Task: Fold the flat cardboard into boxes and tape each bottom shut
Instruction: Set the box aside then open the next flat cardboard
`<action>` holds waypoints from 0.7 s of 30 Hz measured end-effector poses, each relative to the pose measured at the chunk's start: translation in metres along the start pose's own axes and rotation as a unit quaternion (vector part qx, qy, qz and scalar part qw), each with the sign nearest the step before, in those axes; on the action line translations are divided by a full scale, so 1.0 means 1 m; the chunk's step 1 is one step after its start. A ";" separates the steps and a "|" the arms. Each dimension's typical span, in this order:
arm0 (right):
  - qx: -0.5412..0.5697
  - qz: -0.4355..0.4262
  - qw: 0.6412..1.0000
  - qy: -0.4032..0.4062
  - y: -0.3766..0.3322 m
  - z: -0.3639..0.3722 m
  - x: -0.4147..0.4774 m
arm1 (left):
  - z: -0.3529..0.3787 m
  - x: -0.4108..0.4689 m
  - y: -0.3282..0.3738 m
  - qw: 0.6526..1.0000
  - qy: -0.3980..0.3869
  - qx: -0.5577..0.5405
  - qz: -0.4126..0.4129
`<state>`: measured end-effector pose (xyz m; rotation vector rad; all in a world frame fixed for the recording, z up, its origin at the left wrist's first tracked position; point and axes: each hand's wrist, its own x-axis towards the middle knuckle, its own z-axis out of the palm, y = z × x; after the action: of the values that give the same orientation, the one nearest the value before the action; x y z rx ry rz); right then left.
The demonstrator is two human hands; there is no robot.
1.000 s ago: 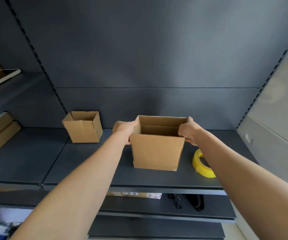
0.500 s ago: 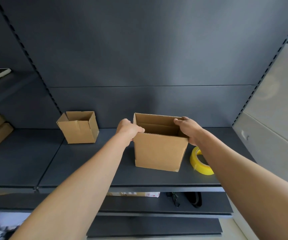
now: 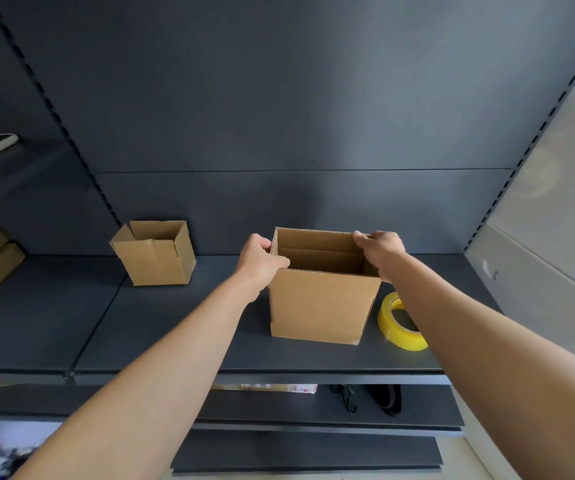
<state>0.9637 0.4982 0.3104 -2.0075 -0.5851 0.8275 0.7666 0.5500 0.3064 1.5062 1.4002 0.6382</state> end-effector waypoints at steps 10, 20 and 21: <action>-0.027 0.000 1.000 0.006 0.000 -0.001 0.007 | -0.001 -0.002 -0.004 0.983 -0.048 -0.166 -0.065; 0.190 0.095 0.975 -0.060 -0.001 -0.016 0.004 | -0.003 0.006 -0.007 0.962 -0.175 -0.117 -0.175; 0.223 0.099 0.966 -0.081 0.004 -0.021 0.004 | -0.001 0.007 -0.008 0.961 -0.175 -0.116 -0.181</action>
<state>0.9819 0.4878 0.3145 -1.6089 -0.2558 1.1424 0.7637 0.5558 0.2977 1.0762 1.2332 0.2775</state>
